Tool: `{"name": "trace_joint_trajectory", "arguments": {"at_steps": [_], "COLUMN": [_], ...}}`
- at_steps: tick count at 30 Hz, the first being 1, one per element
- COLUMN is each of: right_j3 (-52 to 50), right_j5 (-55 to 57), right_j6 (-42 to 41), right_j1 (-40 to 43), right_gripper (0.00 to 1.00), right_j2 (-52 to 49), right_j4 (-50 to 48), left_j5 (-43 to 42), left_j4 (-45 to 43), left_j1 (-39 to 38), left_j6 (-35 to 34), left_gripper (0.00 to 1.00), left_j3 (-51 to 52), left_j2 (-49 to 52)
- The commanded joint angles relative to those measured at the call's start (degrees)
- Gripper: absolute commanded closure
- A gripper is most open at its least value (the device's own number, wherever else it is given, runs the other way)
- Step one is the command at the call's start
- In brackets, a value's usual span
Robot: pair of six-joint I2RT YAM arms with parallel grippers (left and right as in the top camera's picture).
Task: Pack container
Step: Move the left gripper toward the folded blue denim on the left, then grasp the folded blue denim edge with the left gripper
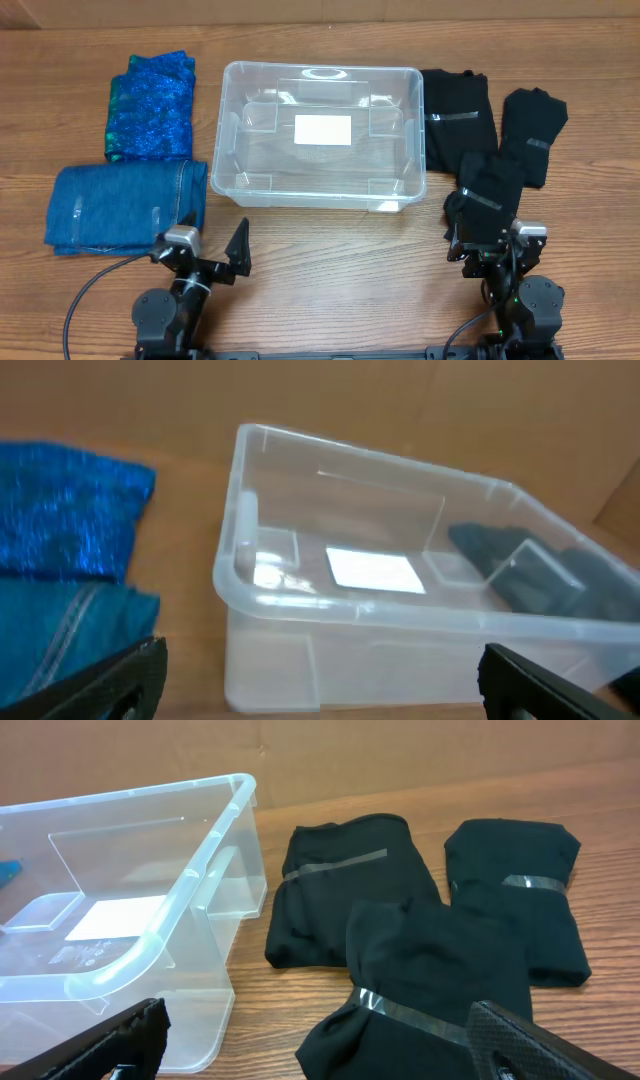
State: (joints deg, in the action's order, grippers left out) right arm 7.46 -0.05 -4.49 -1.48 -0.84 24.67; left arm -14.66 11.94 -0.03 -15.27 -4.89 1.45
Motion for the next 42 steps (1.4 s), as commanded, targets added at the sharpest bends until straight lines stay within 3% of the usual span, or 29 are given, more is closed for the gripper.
{"name": "trace_joint_trajectory", "arguments": {"at_steps": [1,5,9,13,16,19,22,29,33,42], "right_j3": [-0.31,-0.31,-0.31,-0.31,-0.31,-0.31,-0.31,-0.31,-0.31,-0.31], "right_j5": [-0.24,-0.26,-0.26,-0.26,-0.24,-0.26,-0.24,-0.26,-0.24,-0.24], "right_j6": [-0.42,-0.42,-0.42,-0.42,-0.42,-0.42,-0.42,-0.42,-0.42,-0.42], "right_j1": [0.26,0.26,0.26,0.26,0.26,0.26,0.26,0.26,0.26,0.26], "right_gripper": [0.00,0.00,0.00,0.00,0.00,0.00,0.00,0.00,0.00,0.00], "right_j2": [0.66,0.66,0.66,0.66,0.68,0.66,0.66,0.68,0.66,0.66], "right_j4": [-0.17,-0.17,-0.17,-0.17,-0.17,-0.17,-0.17,-0.17,-0.17,-0.17], "left_j5": [7.85,18.49,17.53,14.51,19.80,20.11,14.73,2.45,2.54,-0.33], "left_j4": [10.80,23.82,33.38,39.17,43.01,46.58,51.36,57.31,61.51,54.90], "left_j1": [-0.35,-0.31,-0.33,-0.33,0.48,4.72,12.66,29.94,40.59,53.51], "left_j6": [-5.68,-0.22,5.64,5.88,1.36,-1.31,-2.78,-2.80,-2.80,-2.80], "left_gripper": [0.00,0.00,0.00,0.00,0.00,0.00,0.00,0.00,0.00,0.00], "left_j3": [-14.51,-33.31,-53.37,-64.78,-70.07,-74.95,-81.29,-88.00,-87.17,-82.68], "left_j2": [5.92,20.13,35.71,45.48,52.22,59.76,68.96,85.20,92.94,99.41]}}
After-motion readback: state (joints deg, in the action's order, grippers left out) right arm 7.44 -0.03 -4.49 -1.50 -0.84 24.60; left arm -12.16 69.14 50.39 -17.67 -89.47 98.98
